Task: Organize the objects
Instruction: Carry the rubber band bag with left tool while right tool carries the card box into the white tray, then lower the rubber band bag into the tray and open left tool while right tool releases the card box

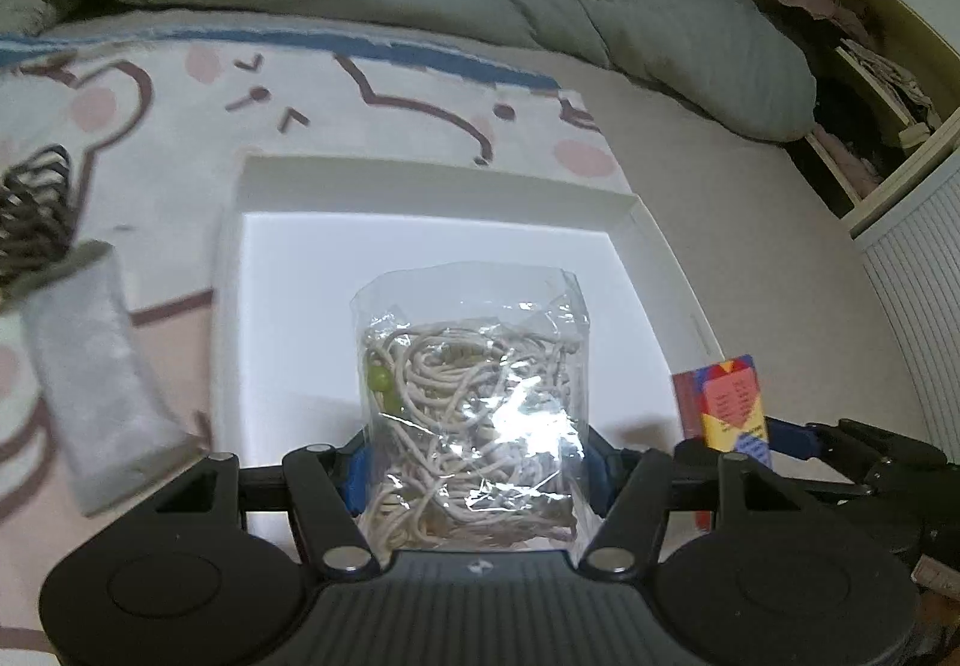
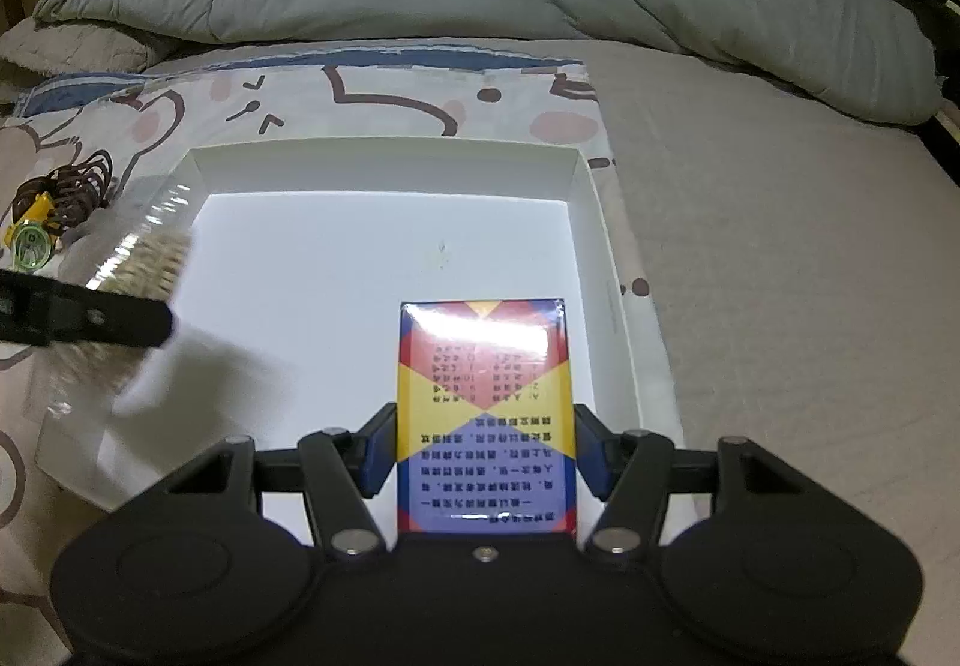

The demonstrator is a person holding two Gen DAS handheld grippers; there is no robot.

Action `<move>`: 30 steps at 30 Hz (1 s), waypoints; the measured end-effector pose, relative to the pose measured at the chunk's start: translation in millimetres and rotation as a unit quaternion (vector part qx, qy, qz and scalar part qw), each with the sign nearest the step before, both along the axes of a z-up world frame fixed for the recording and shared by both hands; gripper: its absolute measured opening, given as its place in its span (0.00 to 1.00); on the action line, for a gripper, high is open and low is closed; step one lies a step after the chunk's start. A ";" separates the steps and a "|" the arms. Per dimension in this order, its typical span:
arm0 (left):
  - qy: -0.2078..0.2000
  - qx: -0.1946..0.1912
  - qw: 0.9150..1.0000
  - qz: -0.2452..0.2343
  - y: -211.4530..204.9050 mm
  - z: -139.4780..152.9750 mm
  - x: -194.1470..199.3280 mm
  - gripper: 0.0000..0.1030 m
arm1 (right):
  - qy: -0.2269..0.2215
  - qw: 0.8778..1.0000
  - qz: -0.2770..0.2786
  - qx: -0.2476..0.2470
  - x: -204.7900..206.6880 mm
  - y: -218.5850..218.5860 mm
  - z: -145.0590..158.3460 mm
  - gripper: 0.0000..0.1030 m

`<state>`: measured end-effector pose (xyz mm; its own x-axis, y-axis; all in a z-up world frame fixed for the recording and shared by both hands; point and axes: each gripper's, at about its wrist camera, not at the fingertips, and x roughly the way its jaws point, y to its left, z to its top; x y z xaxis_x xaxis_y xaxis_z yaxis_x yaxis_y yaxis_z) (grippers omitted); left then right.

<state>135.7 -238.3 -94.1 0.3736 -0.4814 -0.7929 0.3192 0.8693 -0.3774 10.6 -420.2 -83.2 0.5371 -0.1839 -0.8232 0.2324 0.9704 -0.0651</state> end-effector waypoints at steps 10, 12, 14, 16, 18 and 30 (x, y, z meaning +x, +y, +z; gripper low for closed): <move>0.034 -0.002 0.999 0.006 -21.7 -22.9 -5.7 0.62 | -0.022 0.999 -0.018 0.015 -6.5 -6.4 11.1 0.75; 0.046 -0.008 0.999 0.012 -24.3 -27.0 -7.6 0.62 | -0.026 0.999 -0.033 0.020 -8.3 -8.7 15.7 0.75; 0.054 -0.015 0.998 0.011 -28.7 -28.7 -11.7 0.62 | -0.031 0.998 -0.046 0.029 -10.6 -11.1 18.9 0.75; 0.053 -0.018 0.998 0.012 -33.3 -28.6 -15.6 0.65 | -0.033 0.997 -0.056 0.037 -12.3 -13.9 20.2 0.74; 0.052 -0.012 0.998 0.015 -36.7 -28.1 -18.1 0.79 | -0.033 0.997 -0.062 0.043 -13.6 -15.9 20.1 0.73; 0.034 0.023 0.999 -0.004 -32.8 -22.3 -20.4 0.73 | -0.029 0.994 -0.075 0.073 -17.0 -22.0 17.3 0.72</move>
<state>115.3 -271.1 -116.4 0.3144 -0.4462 -0.8379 0.3018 0.8839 -0.3574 -6.4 -442.2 -65.9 0.5603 -0.1465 -0.8153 0.3741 0.9229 0.0913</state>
